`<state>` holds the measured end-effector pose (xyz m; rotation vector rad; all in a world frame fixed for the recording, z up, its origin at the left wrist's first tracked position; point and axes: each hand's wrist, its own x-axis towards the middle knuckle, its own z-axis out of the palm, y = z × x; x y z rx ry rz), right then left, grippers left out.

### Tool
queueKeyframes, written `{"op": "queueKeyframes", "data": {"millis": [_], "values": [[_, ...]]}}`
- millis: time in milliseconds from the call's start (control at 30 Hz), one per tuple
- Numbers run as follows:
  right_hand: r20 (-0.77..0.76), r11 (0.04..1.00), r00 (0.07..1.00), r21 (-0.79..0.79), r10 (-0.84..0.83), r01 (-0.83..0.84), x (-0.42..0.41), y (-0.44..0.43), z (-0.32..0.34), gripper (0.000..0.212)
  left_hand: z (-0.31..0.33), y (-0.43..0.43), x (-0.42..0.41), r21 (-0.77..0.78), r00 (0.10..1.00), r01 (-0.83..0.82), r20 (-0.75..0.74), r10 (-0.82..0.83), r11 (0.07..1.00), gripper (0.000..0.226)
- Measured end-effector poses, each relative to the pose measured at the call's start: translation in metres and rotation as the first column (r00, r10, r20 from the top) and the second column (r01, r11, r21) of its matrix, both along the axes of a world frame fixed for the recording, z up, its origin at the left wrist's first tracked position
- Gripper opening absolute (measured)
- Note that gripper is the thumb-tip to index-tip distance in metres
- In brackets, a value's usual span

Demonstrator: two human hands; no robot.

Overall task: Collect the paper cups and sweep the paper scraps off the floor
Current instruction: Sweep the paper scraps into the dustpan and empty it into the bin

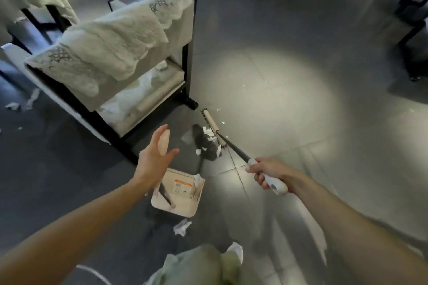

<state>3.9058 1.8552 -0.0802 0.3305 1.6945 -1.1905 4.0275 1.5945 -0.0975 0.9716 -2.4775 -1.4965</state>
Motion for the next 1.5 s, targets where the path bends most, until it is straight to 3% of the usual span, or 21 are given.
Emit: {"op": "queueKeyframes", "data": {"millis": [233, 367, 500, 800, 900, 967, 1067, 1200, 1300, 1500], "values": [[0.026, 0.987, 0.990, 0.079, 0.136, -0.137, -0.106, 0.015, -0.005, 0.010, -0.004, 0.039, -0.051, 0.019, 0.996, -0.091, 0.025, 0.091, 0.996, 0.067], [-0.031, 0.969, 0.976, 0.123, 0.217, -0.212, -0.155, 0.017, -0.012, 0.021, -0.011, 0.059, -0.077, 0.024, 0.994, -0.101, 0.034, 0.100, 0.995, 0.066], [-0.077, 0.923, 0.934, 0.197, 0.350, -0.330, -0.203, 0.016, -0.017, 0.014, -0.021, 0.080, -0.102, 0.038, 0.991, -0.129, 0.033, 0.128, 0.991, 0.065], [-0.131, 0.758, 0.769, 0.332, 0.626, -0.561, -0.339, 0.000, -0.065, 0.012, -0.044, 0.114, -0.165, 0.047, 0.954, -0.292, 0.088, 0.287, 0.955, 0.062], [-0.083, 0.622, 0.652, 0.410, 0.754, -0.667, -0.369, -0.007, -0.088, 0.012, -0.049, 0.113, -0.179, 0.025, 0.931, -0.356, 0.088, 0.353, 0.934, 0.060], [-0.031, 0.564, 0.611, 0.426, 0.791, -0.708, -0.379, -0.010, -0.099, 0.007, -0.051, 0.111, -0.184, -0.006, 0.916, -0.391, 0.095, 0.390, 0.920, 0.059], [0.041, 0.514, 0.578, 0.410, 0.815, -0.753, -0.381, -0.008, -0.106, 0.019, -0.052, 0.115, -0.190, -0.027, 0.905, -0.412, 0.101, 0.413, 0.911, 0.057], [0.094, 0.616, 0.673, 0.325, 0.734, -0.717, -0.375, 0.003, -0.100, 0.009, -0.050, 0.125, -0.201, -0.025, 0.915, -0.388, 0.109, 0.388, 0.921, 0.055], [0.178, 0.633, 0.693, 0.298, 0.698, -0.714, -0.364, 0.019, -0.094, 0.004, -0.051, 0.128, -0.208, -0.034, 0.931, -0.355, 0.085, 0.356, 0.934, 0.055], [0.325, 0.533, 0.586, 0.243, 0.742, -0.810, -0.300, 0.049, -0.079, 0.005, -0.058, 0.132, -0.199, -0.068, 0.951, -0.303, 0.041, 0.306, 0.951, 0.056]]}}
